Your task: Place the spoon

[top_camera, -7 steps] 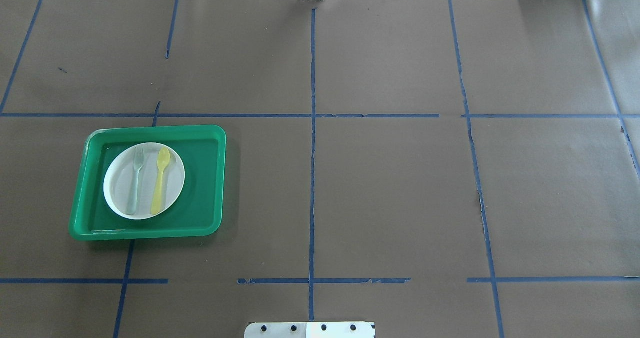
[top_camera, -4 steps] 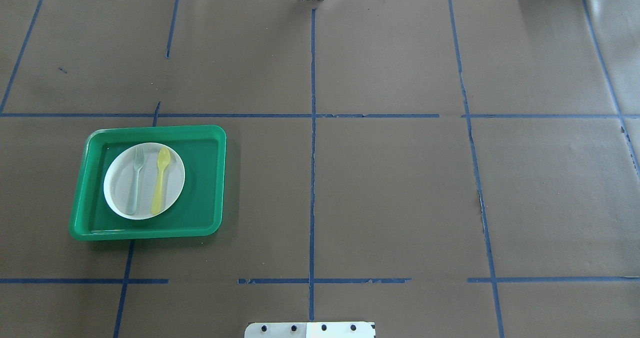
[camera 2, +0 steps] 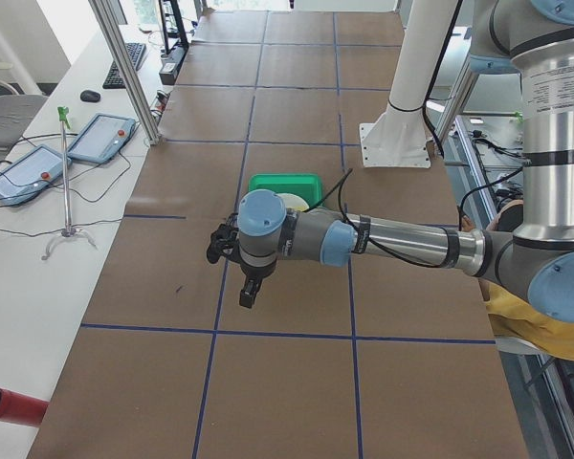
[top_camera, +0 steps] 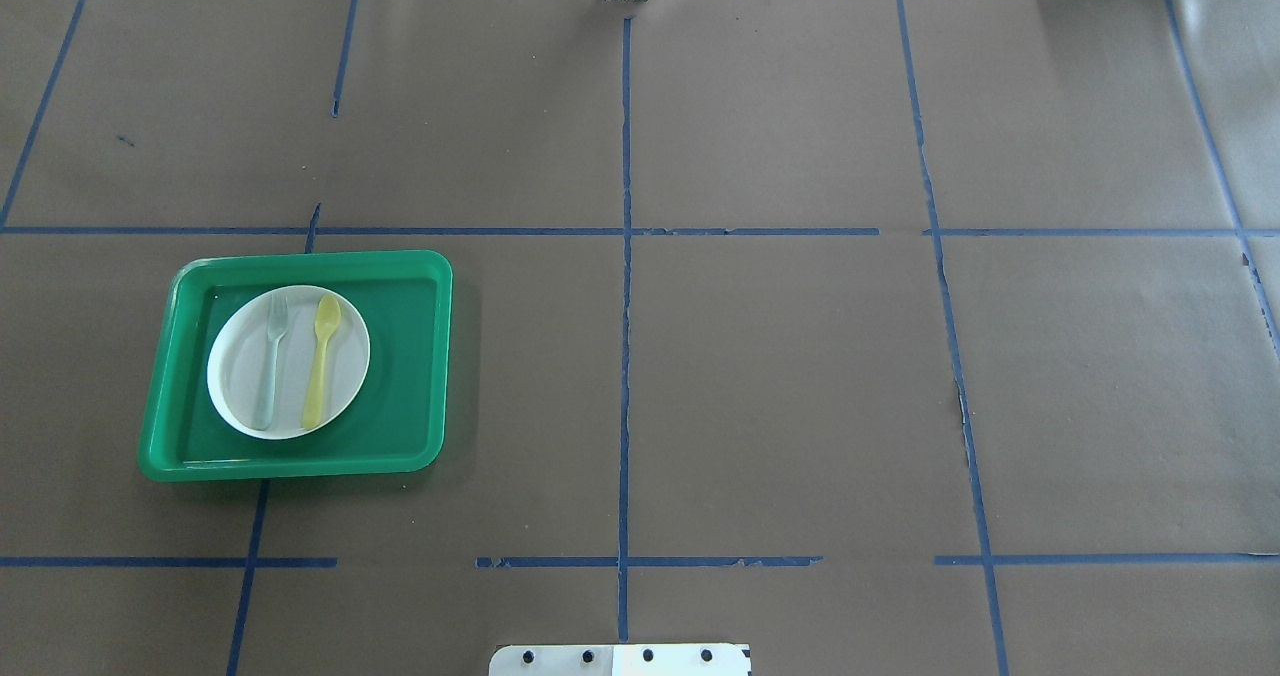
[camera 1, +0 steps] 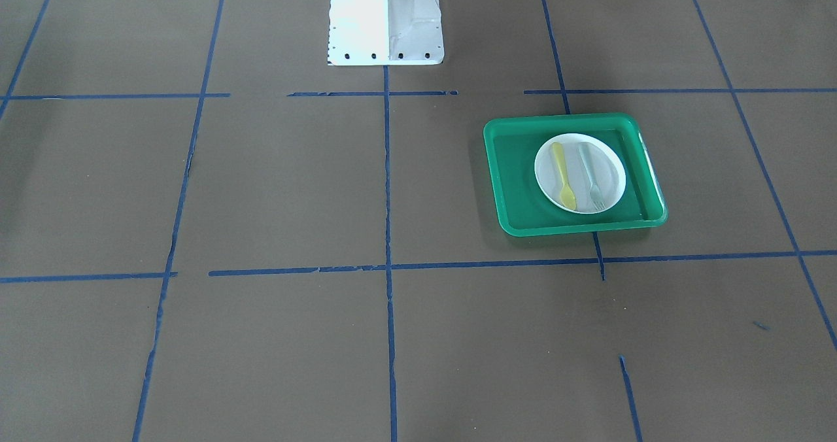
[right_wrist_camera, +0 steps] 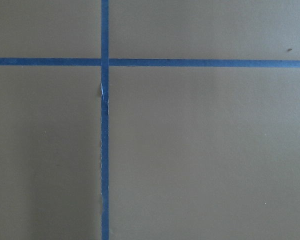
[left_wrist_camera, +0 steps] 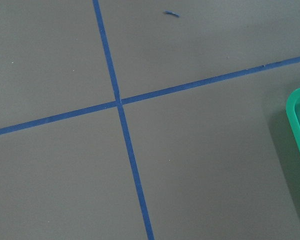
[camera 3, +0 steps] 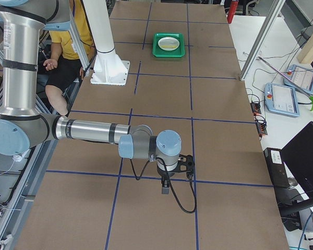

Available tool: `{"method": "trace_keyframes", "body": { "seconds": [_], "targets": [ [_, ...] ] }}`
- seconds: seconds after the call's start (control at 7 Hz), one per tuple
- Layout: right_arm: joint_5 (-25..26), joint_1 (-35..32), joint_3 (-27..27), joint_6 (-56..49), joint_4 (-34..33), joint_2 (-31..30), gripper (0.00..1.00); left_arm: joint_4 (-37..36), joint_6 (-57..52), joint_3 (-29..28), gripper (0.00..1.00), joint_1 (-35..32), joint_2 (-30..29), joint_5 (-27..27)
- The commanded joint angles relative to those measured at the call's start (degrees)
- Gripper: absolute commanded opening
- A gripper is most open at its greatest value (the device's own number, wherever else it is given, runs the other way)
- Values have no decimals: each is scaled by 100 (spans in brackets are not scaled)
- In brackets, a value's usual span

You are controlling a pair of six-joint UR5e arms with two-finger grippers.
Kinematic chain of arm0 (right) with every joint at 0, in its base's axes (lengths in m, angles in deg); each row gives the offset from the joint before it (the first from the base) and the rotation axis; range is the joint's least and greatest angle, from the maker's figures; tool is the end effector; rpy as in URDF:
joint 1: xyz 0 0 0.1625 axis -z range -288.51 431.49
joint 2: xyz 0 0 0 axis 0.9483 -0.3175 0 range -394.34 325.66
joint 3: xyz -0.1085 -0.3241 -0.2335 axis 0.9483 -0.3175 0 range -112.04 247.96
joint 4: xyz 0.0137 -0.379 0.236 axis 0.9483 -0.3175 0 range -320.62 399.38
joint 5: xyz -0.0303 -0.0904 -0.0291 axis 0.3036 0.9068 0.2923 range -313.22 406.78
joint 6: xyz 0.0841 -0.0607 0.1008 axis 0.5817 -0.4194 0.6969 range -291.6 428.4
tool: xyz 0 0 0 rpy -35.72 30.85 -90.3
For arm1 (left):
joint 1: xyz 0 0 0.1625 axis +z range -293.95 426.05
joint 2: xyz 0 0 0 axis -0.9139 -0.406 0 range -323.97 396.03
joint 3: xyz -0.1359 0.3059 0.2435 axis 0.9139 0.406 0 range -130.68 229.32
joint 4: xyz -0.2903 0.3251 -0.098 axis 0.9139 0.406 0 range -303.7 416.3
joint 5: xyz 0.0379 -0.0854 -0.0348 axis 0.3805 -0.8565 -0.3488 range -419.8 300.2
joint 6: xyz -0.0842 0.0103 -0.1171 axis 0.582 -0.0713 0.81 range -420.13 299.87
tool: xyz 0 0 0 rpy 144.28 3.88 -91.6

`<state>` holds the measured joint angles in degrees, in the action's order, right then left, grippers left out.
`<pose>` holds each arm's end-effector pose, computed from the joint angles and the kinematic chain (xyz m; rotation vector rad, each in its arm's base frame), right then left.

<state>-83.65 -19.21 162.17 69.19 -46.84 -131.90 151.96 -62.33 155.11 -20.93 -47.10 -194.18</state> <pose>0.0452 -0.4712 0.7071 0.0067 -0.7058 0.0223 -0.0061 -0.4952 0.5822 0.2363 0.7729 0.1847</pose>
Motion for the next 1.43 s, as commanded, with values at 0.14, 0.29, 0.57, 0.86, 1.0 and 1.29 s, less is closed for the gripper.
{"method": "trace_keyframes", "body": {
  "seconds": [0.14, 0.29, 0.57, 0.86, 1.0, 1.29],
  "targets": [
    [0, 0, 0, 0, 9, 0, 100, 31, 1742, 424, 100, 1074, -420, 781],
    [0, 0, 0, 0, 0, 0, 100, 40, 2350, 416, 100, 1661, -772, 755],
    [0, 0, 0, 0, 9, 0, 100, 67, 4516, 459, 100, 2969, -1510, 799],
    [0, 0, 0, 0, 0, 0, 100, 154, 5980, 346, 100, 4175, -2241, 1551],
    [0, 0, 0, 0, 0, 0, 100, 520, 6194, 163, 96, 4389, -2261, 1711],
    [0, 0, 0, 0, 0, 0, 100, 1295, 6338, -418, 61, 4576, -2243, 1889]
  ]
}}
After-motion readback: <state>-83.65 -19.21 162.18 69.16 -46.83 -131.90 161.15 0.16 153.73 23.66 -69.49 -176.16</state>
